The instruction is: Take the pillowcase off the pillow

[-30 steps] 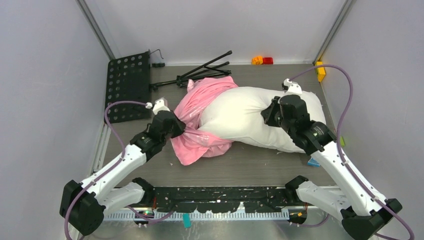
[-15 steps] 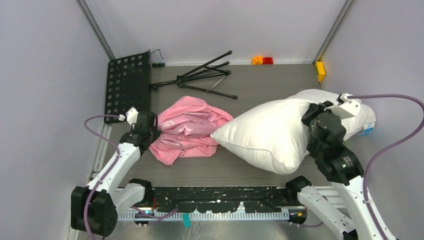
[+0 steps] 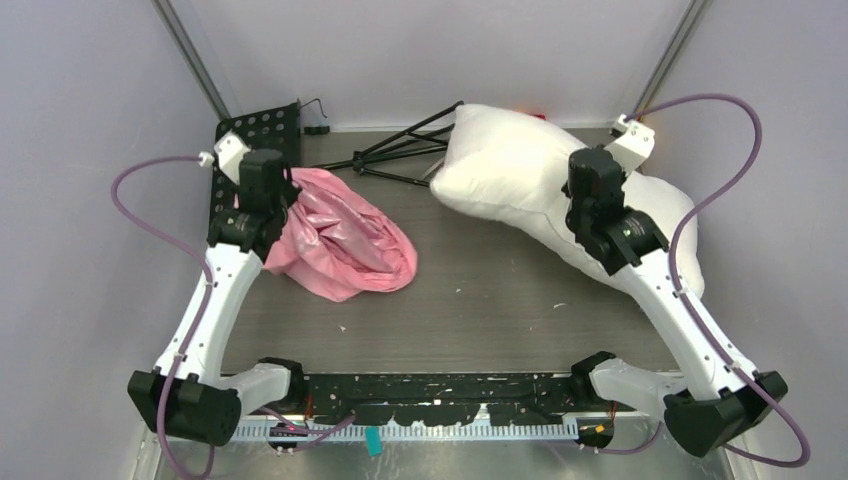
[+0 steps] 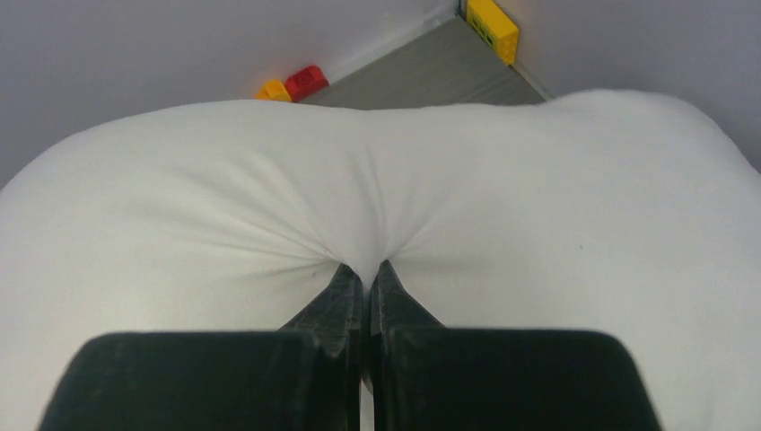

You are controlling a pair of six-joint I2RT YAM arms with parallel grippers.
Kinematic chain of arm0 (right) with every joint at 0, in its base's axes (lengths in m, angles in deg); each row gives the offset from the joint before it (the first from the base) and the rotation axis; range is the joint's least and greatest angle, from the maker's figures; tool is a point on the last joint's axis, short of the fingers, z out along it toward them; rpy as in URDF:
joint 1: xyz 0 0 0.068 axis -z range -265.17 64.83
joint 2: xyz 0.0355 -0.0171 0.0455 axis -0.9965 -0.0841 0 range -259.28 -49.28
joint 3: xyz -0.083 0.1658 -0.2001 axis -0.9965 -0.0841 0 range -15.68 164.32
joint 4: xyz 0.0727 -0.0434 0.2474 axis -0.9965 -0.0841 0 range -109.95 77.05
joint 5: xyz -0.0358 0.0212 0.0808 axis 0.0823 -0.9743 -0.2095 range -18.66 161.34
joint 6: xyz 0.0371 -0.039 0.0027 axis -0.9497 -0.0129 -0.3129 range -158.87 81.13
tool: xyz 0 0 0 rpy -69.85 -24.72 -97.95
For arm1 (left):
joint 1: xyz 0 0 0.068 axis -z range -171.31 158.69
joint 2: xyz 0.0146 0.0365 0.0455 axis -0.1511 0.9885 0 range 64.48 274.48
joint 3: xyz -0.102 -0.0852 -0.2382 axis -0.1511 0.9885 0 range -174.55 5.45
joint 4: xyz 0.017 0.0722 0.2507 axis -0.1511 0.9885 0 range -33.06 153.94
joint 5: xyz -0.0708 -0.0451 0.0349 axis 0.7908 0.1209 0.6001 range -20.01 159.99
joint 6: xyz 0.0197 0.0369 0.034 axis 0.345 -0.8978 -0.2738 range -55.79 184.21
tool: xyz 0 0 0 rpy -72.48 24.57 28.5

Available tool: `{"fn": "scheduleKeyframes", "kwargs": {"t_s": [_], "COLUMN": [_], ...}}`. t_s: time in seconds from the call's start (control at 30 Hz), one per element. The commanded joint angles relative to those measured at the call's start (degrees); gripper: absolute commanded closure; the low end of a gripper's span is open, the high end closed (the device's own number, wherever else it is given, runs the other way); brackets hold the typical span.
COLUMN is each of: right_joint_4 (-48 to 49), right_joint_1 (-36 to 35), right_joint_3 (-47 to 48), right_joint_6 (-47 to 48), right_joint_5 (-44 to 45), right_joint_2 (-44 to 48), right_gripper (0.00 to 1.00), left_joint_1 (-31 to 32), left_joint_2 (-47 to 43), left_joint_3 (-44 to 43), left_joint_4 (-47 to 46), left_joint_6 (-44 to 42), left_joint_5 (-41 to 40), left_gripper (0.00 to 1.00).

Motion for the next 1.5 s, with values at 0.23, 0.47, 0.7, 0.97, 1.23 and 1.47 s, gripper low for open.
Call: {"fn": "scheduleKeyframes", "kwargs": {"t_s": [0.23,0.47,0.7,0.97,1.23,1.47], "right_joint_4": [6.26,3.66,19.81,20.08,23.10,55.58], "right_joint_1": [2.10,2.16,2.17,11.36,27.50,25.64], "right_joint_3": [25.90,20.11,-3.87,-11.97,-18.80,-40.62], "right_joint_6": [4.65,6.97,13.77,13.50,9.76,18.89], "right_joint_5": [-23.41,-29.73,-14.88,-9.16,-25.42,-31.86], "right_joint_2": [-13.89,-12.30,-1.27,1.15,-5.88,-4.11], "right_gripper": [0.63,0.15,0.16,0.16,0.10,0.09], "left_joint_1": [-0.80,-1.09,-1.09,-0.89,-0.45,-0.48], "left_joint_2": [16.35,22.23,0.86,-4.07,-0.60,7.13], "left_joint_3": [-33.47,-38.37,-6.62,10.60,24.78,32.39], "left_joint_4": [4.16,12.52,-15.17,-23.89,-40.79,-52.27], "left_joint_6": [-21.39,-29.72,-27.56,-25.77,-30.69,-37.05], "left_joint_5": [0.82,9.70,20.57,22.00,18.25,14.03], "left_gripper": [0.95,0.00,0.00,0.00,0.00,0.00]}}
